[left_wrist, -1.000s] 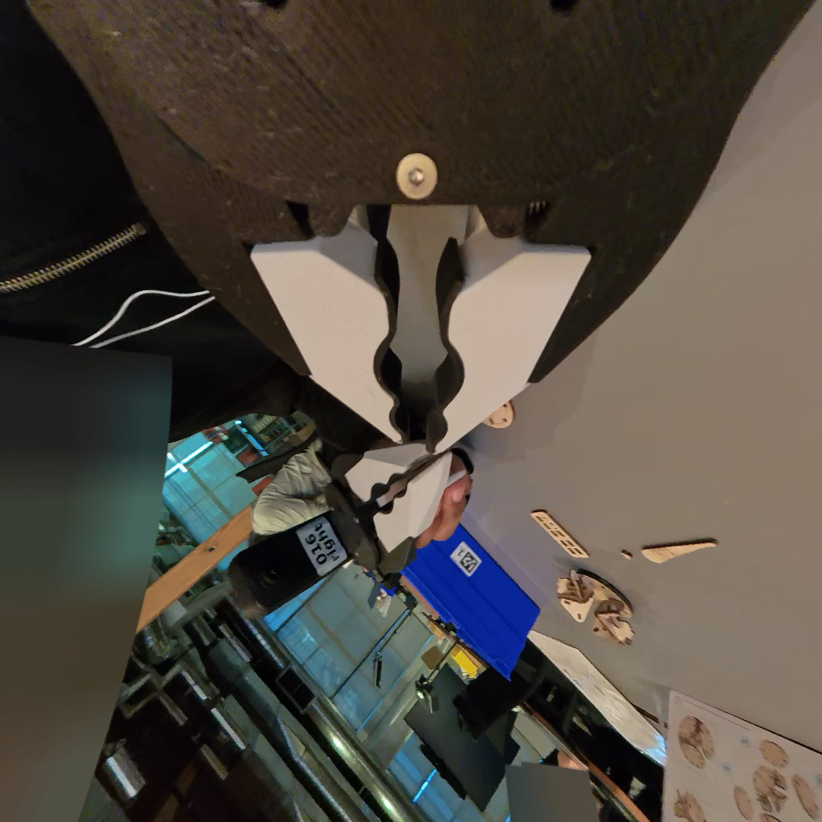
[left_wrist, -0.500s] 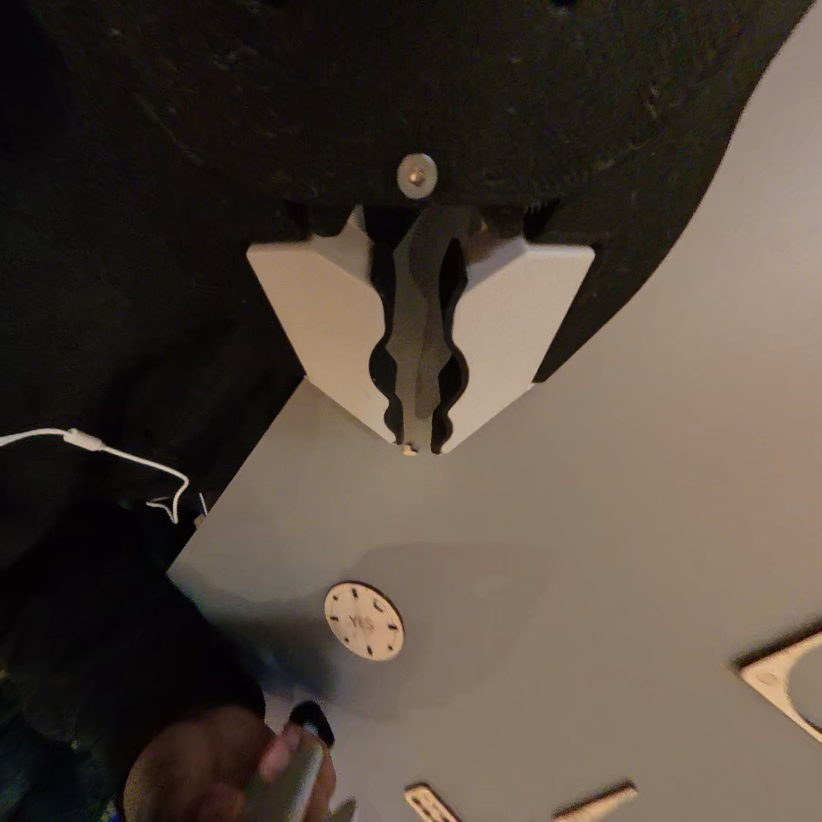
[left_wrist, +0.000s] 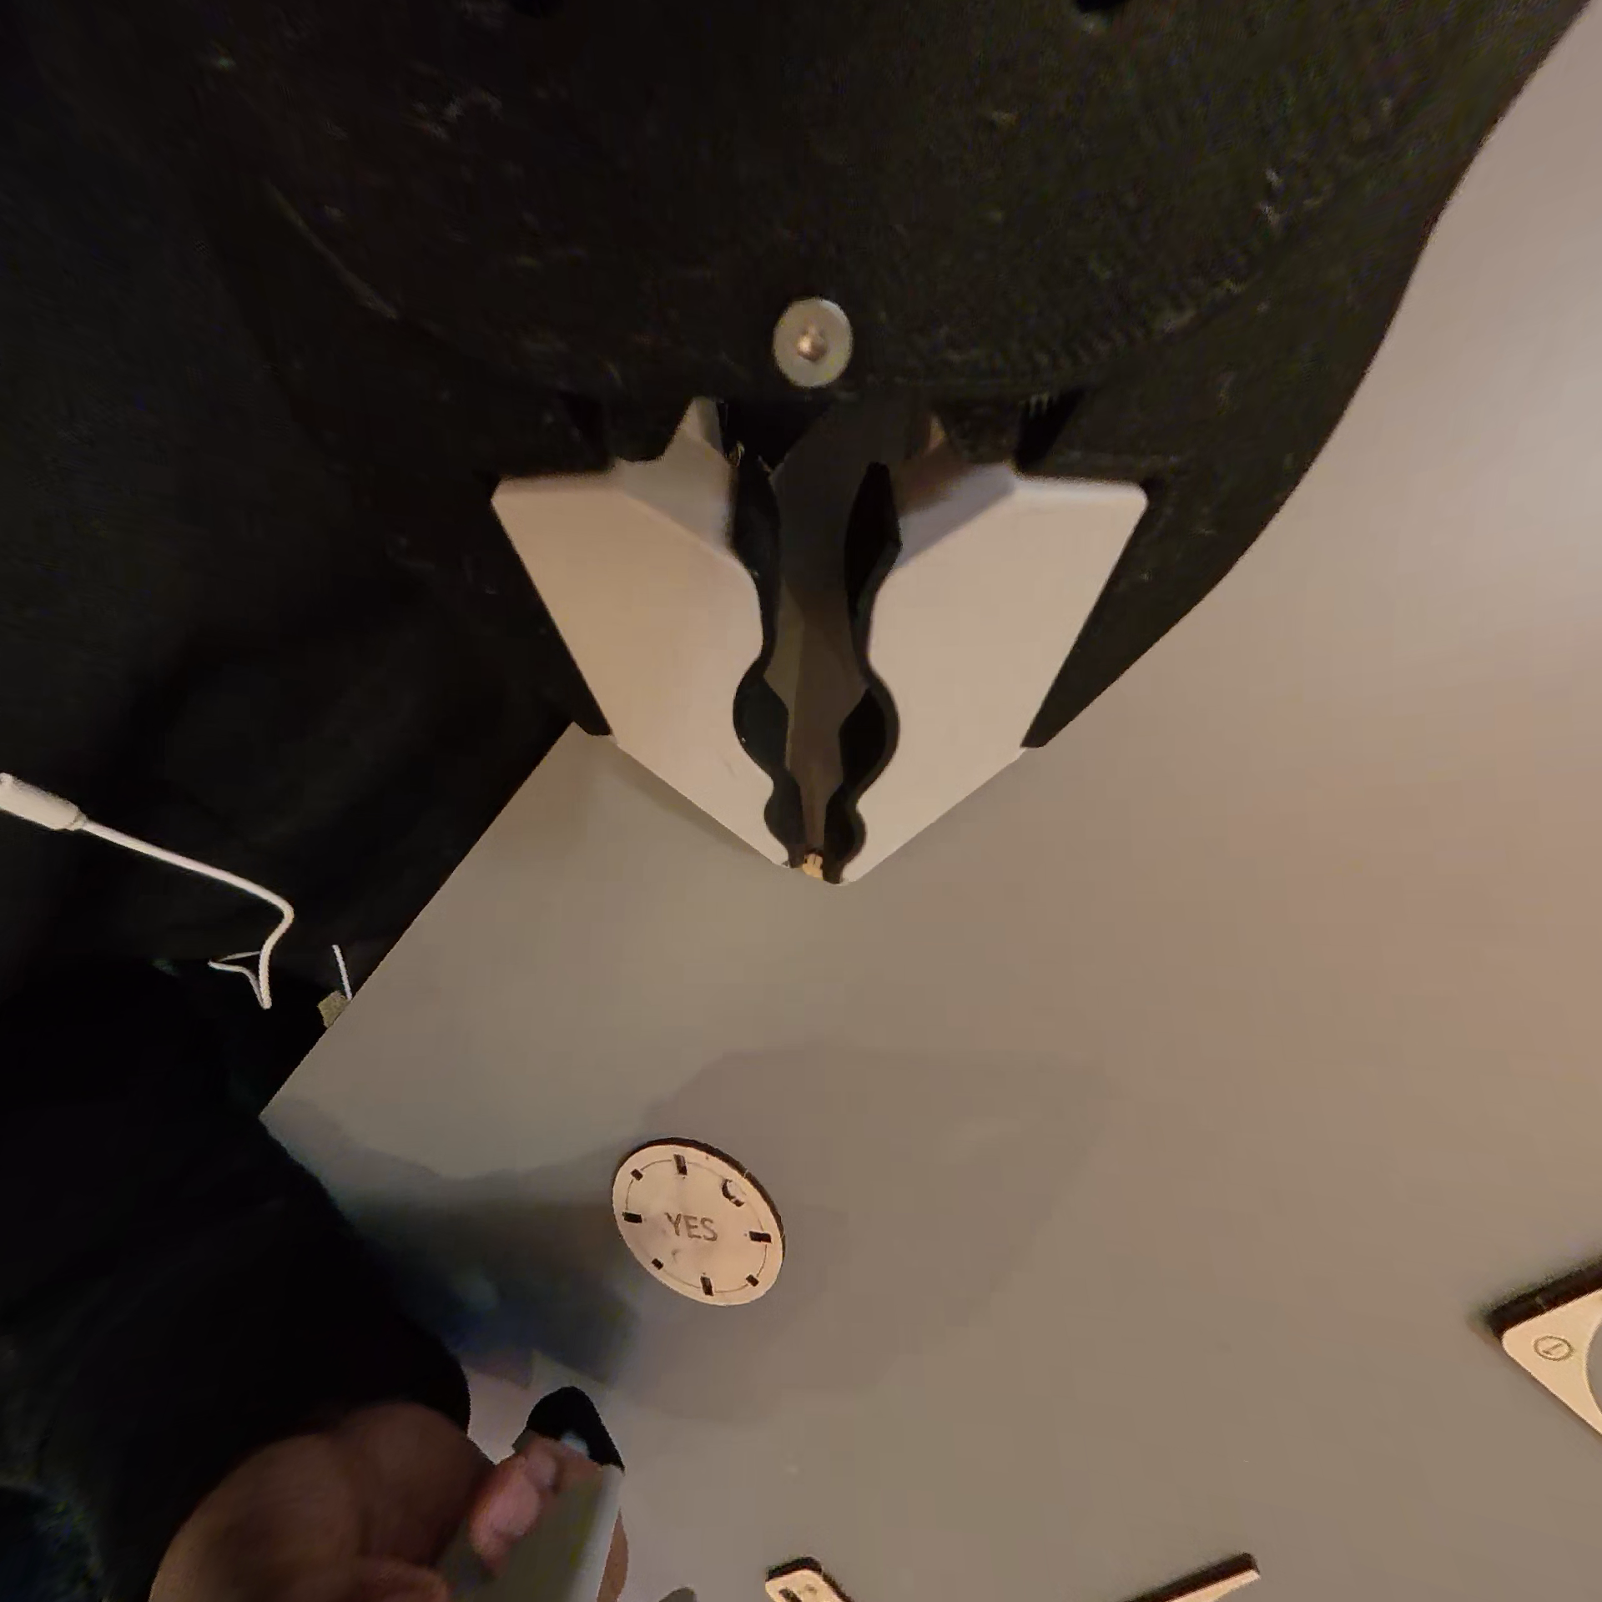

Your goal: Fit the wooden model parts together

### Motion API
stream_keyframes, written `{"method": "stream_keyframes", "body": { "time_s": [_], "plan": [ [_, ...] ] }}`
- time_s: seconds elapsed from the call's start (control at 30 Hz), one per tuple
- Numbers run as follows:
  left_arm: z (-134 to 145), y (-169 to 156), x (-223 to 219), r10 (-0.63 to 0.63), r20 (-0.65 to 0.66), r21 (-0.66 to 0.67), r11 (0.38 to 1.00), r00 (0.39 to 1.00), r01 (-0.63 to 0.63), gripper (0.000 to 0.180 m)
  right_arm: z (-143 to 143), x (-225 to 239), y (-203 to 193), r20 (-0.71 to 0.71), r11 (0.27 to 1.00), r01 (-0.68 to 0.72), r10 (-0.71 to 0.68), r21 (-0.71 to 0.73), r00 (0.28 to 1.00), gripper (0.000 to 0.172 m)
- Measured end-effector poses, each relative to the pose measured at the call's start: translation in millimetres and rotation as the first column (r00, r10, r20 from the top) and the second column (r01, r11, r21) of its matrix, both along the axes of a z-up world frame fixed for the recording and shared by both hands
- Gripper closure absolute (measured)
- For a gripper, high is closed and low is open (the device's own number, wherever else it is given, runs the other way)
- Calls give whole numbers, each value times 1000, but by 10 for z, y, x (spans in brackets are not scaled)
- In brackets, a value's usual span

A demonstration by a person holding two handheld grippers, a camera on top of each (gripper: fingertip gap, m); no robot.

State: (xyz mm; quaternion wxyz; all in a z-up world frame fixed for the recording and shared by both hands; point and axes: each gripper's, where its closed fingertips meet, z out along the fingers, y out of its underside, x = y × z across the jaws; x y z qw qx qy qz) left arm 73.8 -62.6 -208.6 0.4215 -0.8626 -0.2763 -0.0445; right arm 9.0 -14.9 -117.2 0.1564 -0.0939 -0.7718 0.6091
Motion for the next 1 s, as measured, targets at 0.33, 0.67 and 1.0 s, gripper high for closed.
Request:
{"method": "stream_keyframes", "body": {
  "time_s": [0.33,0.67,1.0],
  "plan": [
    [294,61,-20,-43,192,310,951,980,-19,180,-230,466,-278,-267,957,-174,234,233,935,163],
    [627,3,-60,-195,442,595,794,876,-123,180,-451,537,-477,-682,866,82,326,493,655,160],
    [580,64,24,-257,505,575,812,824,-99,180,-346,630,-540,-792,886,119,331,448,513,161]
  ]
}}
